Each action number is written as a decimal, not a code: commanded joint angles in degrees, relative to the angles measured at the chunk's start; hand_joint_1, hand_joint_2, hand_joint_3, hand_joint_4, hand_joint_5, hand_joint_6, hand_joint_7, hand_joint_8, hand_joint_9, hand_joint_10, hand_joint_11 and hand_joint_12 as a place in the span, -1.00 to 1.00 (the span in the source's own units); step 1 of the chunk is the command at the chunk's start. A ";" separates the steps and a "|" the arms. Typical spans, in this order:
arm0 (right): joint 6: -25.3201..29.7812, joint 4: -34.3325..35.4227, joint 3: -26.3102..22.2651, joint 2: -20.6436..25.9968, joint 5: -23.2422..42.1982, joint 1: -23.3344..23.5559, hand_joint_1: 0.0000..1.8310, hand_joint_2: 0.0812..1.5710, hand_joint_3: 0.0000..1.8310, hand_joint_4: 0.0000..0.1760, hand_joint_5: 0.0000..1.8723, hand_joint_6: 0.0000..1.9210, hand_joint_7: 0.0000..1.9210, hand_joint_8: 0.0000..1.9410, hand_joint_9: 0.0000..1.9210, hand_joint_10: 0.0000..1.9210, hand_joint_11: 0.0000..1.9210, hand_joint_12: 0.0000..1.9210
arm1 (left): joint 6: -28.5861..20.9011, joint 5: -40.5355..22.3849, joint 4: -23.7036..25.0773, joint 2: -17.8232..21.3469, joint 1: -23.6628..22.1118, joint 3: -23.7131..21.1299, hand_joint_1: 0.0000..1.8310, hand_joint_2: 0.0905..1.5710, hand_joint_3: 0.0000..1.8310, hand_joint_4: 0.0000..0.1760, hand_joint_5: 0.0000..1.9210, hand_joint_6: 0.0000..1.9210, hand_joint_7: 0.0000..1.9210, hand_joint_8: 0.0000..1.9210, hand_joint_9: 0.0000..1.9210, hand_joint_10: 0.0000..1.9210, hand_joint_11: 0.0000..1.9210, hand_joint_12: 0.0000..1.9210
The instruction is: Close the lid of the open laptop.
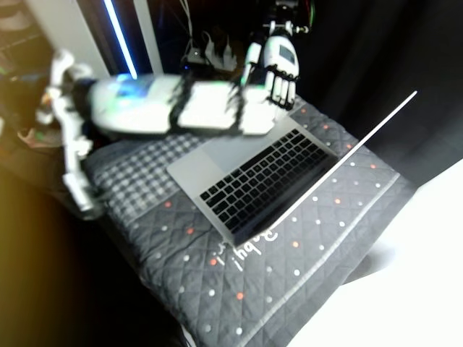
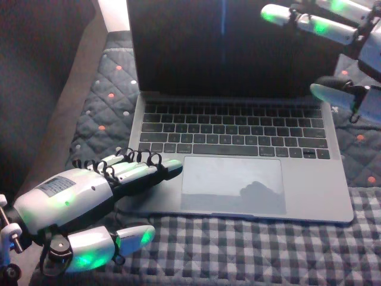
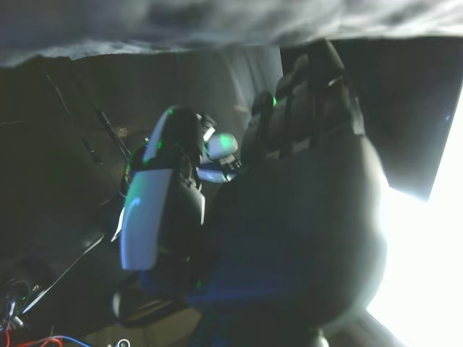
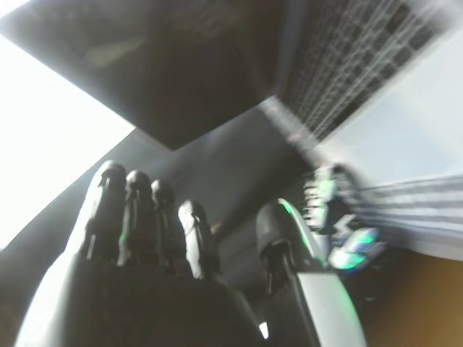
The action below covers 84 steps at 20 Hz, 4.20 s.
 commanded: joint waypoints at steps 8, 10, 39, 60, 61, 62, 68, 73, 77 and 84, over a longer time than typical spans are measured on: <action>-0.52 1.26 6.01 -5.44 -3.67 10.68 -0.62 0.83 -0.98 -0.47 -1.00 -1.00 -1.00 -1.00 -1.00 -1.00 -1.00 0.99 | -0.87 -0.45 0.23 -1.56 0.03 0.74 -0.54 0.84 -1.00 -0.75 -0.86 -0.99 -0.85 -1.00 -0.78 -0.94 -1.00 0.05; -0.52 1.40 6.25 -5.55 -3.74 12.14 -0.58 0.80 -1.00 -0.11 -1.00 -1.00 -1.00 -1.00 -1.00 -1.00 -1.00 0.96 | -1.20 -0.22 0.40 -1.81 -0.01 1.01 -0.56 0.85 -1.00 -0.72 -0.87 -1.00 -0.85 -1.00 -0.79 -0.94 -1.00 0.11; -16.09 7.52 3.88 -4.90 -15.87 20.04 -0.48 0.76 -1.00 -1.00 -0.83 -0.59 -0.55 -0.57 -0.54 0.21 -0.80 0.94 | -2.39 1.02 0.42 -3.61 -0.24 2.08 -0.55 0.84 -1.00 -0.81 -0.86 -1.00 -0.84 -1.00 -0.87 -0.72 -1.00 0.20; -16.41 11.37 11.05 -8.64 -23.91 27.73 -0.72 0.82 -1.00 -0.68 -1.00 -1.00 -1.00 -1.00 -1.00 -1.00 -1.00 -1.00 | -2.37 2.23 0.15 -4.24 -0.43 2.62 -0.57 0.85 -1.00 -0.67 -0.87 -1.00 -0.85 -1.00 -0.91 -0.63 -1.00 0.08; -16.40 12.61 11.96 -9.05 -24.66 27.72 -0.62 0.77 -1.00 -1.00 -1.00 -1.00 -1.00 -1.00 -1.00 -1.00 -0.98 -0.99 | -2.37 2.25 0.17 -4.30 -0.44 2.63 -0.49 0.83 -1.00 -0.85 -0.85 -0.99 -0.83 -0.99 -0.89 -0.62 -1.00 0.15; -16.40 12.91 12.26 -9.13 -25.27 27.70 -0.59 0.76 -0.98 -1.00 -1.00 -1.00 -1.00 -1.00 -1.00 -1.00 -1.00 -0.67 | -2.37 2.17 0.20 -4.31 -0.45 2.63 -0.46 0.82 -1.00 -0.89 -0.85 -0.99 -0.83 -1.00 -0.89 -0.60 -1.00 0.20; -16.32 9.02 7.45 -6.11 -25.99 26.52 -0.40 0.75 -1.00 -1.00 -0.96 -0.01 -0.78 -0.30 -0.62 0.25 -0.79 0.93 | -2.57 1.72 -0.01 -4.27 -0.41 2.47 -0.50 0.82 -1.00 -0.69 -0.85 -1.00 -0.85 -1.00 -0.94 -0.58 -1.00 0.13; -16.00 2.78 1.60 -2.19 -25.74 25.44 -0.43 0.75 -1.00 -1.00 -0.89 0.24 -0.49 -0.16 -0.36 0.31 -0.57 0.87 | -2.57 1.31 -0.45 -4.19 -0.19 2.38 -0.54 0.83 -1.00 -0.74 -0.86 -0.99 -0.85 -0.99 -0.95 -0.56 -1.00 0.06; -3.77 -7.35 1.40 -1.51 -25.14 24.31 -0.55 0.77 -0.99 -1.00 -0.92 0.18 -0.28 0.19 -0.32 0.50 -0.61 0.99 | -2.57 0.62 -1.02 -3.80 0.30 2.20 -0.51 0.83 -1.00 -0.70 -0.87 -1.00 -0.87 -1.00 -0.98 -0.57 -1.00 0.00; -3.95 -6.97 2.39 -1.78 -22.74 24.05 -0.52 0.78 -1.00 -1.00 -1.00 -0.13 -0.93 -0.27 -0.96 -0.07 -0.98 0.81 | -2.53 1.17 -1.09 -3.95 0.29 2.43 -0.54 0.83 -1.00 -0.77 -0.86 -1.00 -0.84 -0.99 -0.95 -0.58 -1.00 0.06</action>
